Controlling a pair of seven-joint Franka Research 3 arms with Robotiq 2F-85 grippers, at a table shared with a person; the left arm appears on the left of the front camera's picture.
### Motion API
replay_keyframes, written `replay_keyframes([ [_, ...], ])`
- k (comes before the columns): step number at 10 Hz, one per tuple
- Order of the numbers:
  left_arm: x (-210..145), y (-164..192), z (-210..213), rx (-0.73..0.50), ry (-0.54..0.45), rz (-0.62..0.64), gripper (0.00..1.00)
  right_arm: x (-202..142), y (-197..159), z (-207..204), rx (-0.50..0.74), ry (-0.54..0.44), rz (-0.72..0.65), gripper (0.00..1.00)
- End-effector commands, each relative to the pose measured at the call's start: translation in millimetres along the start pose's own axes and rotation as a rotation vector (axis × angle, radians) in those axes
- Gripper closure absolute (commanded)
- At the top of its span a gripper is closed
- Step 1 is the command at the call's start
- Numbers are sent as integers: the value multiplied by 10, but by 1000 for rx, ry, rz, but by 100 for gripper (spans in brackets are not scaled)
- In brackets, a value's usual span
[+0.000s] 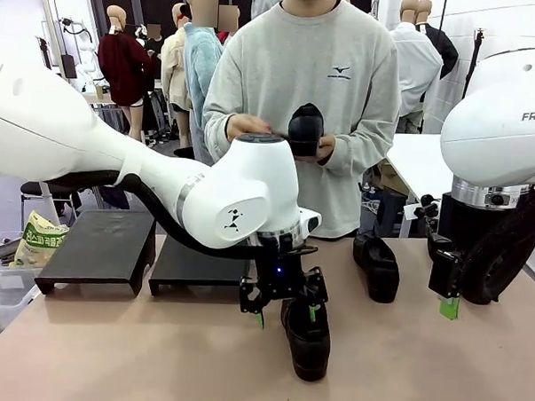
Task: Organize the shoes by placing them on the stand.
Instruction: Place the Shoe from the middle of the table onto the Shoes Stand.
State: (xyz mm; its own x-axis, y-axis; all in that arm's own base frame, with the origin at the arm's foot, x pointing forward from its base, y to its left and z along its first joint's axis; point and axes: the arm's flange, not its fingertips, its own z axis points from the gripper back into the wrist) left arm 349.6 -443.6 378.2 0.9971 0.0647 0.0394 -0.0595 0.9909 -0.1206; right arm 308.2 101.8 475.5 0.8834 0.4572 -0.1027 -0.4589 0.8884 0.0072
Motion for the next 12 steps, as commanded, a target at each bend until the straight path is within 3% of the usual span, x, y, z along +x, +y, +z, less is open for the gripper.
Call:
replay_keyframes([
  [1,-23,-87,-148,14,-28,22,0,-8,-1,-7,6,5,-3,0],
  [5,-71,-85,-324,47,4,34,0,-8,-1,-7,6,5,-3,0],
  [7,-69,-79,-277,19,-7,-22,29,-8,-1,-7,6,5,-3,0],
  [11,-68,-75,-270,29,-9,-41,99,-8,-1,-7,6,5,-3,0],
  [12,-68,-69,-268,32,-8,-45,100,-8,-1,-7,6,5,-3,0],
])
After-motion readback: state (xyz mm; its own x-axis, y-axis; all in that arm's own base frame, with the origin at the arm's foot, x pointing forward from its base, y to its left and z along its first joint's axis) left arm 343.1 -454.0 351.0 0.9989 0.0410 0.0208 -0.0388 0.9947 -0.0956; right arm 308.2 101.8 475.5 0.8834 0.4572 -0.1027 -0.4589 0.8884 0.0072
